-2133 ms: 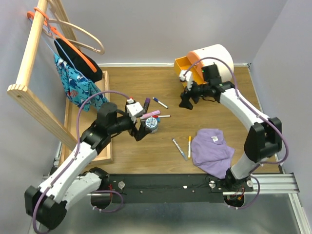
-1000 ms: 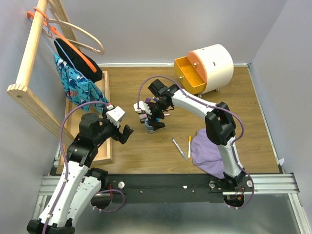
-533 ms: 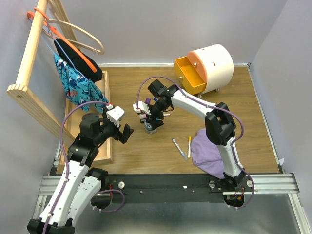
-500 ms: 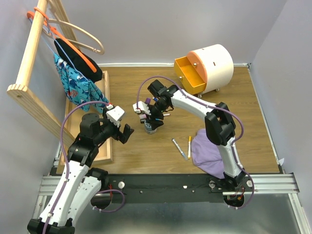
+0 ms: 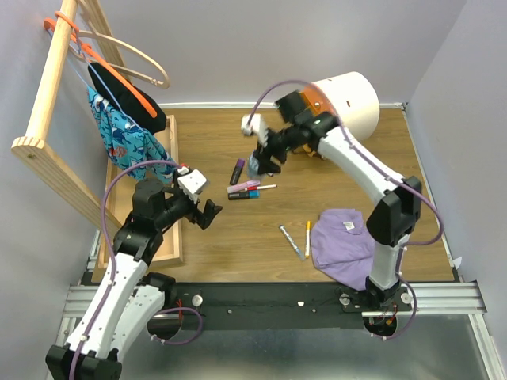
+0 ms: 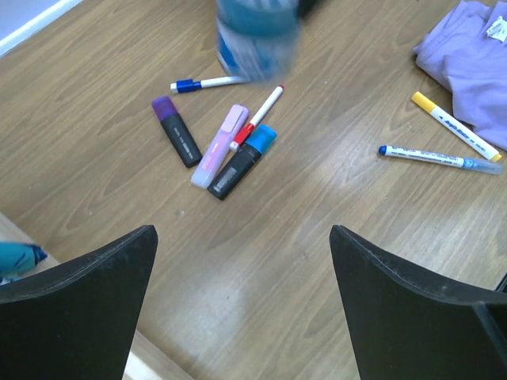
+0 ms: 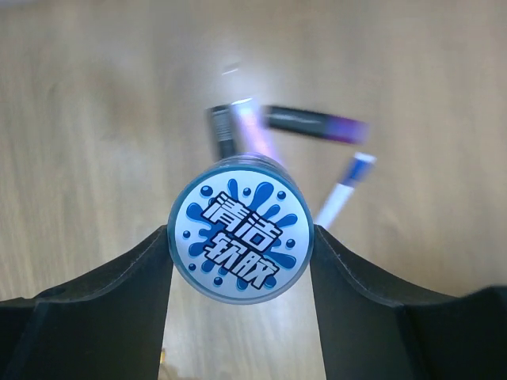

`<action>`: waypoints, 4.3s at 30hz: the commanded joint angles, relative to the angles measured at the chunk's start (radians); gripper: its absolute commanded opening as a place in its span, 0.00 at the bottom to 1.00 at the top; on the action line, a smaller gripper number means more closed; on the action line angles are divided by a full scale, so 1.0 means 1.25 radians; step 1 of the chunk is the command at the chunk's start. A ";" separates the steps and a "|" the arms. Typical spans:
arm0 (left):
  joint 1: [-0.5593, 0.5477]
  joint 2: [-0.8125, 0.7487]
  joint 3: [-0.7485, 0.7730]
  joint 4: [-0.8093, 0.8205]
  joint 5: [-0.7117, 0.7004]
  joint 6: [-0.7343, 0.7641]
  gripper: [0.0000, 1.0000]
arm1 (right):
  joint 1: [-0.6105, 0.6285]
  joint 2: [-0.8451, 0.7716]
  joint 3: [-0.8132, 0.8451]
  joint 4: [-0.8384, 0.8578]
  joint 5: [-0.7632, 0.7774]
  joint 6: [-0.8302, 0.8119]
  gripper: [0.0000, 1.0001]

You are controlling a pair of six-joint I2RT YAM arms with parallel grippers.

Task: Sort the stationery into containers
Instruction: Place the stationery in the drawer, then close the drawer in the storage box.

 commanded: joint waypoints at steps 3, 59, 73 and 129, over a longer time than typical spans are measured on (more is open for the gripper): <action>-0.034 0.114 0.036 0.100 0.037 0.053 0.99 | -0.138 -0.050 0.129 0.150 0.080 0.252 0.48; -0.142 0.273 0.058 0.264 -0.011 -0.005 0.99 | -0.225 0.133 0.156 0.290 0.491 0.233 0.54; -0.150 0.315 0.069 0.290 0.056 -0.071 0.99 | -0.225 0.153 0.155 0.303 0.513 0.294 0.86; -0.181 1.320 0.887 0.824 0.157 -0.606 0.00 | -0.409 0.133 0.102 0.482 0.503 0.423 0.01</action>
